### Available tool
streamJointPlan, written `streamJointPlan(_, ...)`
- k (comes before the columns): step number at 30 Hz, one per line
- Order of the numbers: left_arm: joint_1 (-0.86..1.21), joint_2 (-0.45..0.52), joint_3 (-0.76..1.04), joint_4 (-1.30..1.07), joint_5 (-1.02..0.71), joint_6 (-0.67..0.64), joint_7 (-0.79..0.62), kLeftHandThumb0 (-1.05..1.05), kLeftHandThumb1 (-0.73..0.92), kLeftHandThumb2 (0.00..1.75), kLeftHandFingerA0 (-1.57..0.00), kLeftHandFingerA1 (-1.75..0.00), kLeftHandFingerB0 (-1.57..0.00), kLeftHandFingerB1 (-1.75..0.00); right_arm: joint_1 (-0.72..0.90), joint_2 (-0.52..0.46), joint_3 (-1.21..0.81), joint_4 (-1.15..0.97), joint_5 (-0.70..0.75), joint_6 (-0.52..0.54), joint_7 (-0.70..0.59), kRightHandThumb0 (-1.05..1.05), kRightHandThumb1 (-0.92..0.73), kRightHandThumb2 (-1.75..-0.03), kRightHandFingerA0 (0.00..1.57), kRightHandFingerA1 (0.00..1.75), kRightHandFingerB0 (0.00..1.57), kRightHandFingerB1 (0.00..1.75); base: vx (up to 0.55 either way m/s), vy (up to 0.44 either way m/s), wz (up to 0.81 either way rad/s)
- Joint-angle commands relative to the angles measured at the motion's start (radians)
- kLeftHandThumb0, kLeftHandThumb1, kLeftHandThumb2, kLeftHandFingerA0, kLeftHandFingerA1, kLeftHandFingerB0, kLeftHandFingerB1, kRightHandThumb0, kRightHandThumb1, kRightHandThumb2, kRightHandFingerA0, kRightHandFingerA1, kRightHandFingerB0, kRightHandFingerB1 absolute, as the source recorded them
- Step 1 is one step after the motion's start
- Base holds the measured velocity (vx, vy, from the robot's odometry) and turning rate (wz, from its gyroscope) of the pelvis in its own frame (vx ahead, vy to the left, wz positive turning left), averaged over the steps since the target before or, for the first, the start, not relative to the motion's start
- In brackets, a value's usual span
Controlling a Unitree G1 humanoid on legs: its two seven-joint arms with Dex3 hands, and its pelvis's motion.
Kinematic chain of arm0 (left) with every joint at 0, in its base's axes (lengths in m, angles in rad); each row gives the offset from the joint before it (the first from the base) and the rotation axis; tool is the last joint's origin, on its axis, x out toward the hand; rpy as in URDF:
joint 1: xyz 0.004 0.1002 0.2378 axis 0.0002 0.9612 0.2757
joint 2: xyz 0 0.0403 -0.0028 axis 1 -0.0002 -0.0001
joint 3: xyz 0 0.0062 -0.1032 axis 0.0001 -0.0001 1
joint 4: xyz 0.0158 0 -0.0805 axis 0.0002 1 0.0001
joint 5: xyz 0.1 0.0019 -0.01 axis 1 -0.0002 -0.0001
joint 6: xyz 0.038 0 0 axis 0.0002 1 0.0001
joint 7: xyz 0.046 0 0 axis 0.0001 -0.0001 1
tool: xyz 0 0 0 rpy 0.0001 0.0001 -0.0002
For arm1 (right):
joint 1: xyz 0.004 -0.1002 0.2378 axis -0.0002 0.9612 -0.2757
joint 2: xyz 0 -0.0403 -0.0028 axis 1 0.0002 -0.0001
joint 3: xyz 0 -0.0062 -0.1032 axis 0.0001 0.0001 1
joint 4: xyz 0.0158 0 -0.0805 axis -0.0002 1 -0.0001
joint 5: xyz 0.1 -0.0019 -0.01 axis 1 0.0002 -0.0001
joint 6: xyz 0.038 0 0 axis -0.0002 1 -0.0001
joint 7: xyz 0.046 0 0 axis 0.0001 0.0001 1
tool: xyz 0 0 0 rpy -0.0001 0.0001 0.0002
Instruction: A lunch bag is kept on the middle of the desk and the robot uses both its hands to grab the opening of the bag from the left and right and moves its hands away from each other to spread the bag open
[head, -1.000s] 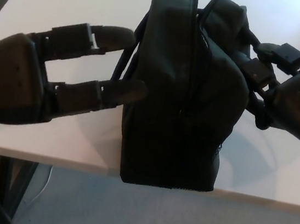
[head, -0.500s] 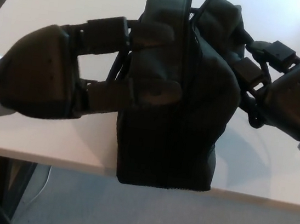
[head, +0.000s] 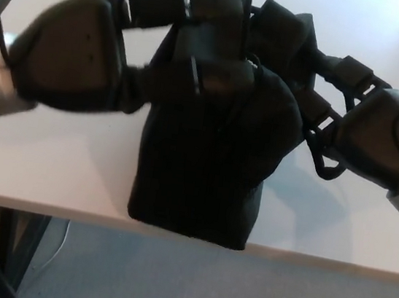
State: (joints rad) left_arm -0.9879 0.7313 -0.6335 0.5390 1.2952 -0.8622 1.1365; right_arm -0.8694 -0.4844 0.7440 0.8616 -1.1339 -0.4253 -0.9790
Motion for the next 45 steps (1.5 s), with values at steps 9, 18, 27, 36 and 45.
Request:
streamJointPlan(9,-0.071,-0.02,-0.078,0.374,0.044,0.071,0.141,0.01,0.4,0.87,-0.02,-0.45,-0.03,-0.46,0.029,0.01,-0.061,0.005,0.107,-0.139,0.052,-0.34,-0.56,-0.57,0.47,0.37,0.53,0.38,0.0,0.0,0.0)
streamJointPlan(18,-0.107,-0.036,-0.137,0.53,0.037,0.142,0.18,0.02,0.58,0.63,-0.1,-0.26,-0.06,-0.21,0.011,0.016,-0.063,0.001,0.095,-0.128,0.08,-0.37,-0.6,-0.59,0.49,0.38,0.49,0.37,0.0,0.0,0.0)
streamJointPlan(27,-0.11,-0.05,-0.167,0.541,0.011,0.132,0.194,0.02,0.55,0.73,-0.08,-0.28,0.0,-0.14,-0.007,0.032,-0.06,0.037,0.086,-0.137,0.056,-0.37,-0.59,-0.58,0.49,0.37,0.5,0.37,0.0,0.0,0.0)
streamJointPlan(36,-0.122,-0.065,-0.161,0.453,-0.016,0.074,0.159,0.01,0.57,0.58,-0.13,-0.27,-0.08,-0.32,-0.021,0.05,-0.042,0.07,0.068,-0.14,0.013,-0.34,-0.52,-0.56,0.55,0.37,0.67,0.43,0.0,0.0,0.0)
streamJointPlan(45,-0.108,-0.079,-0.152,0.313,-0.029,0.053,0.139,-0.06,0.5,0.55,-0.19,-0.29,-0.08,-0.3,-0.04,0.055,0.015,0.089,0.008,-0.033,0.02,-0.4,-0.63,-0.61,0.35,0.32,0.38,0.33,0.0,0.0,0.0)
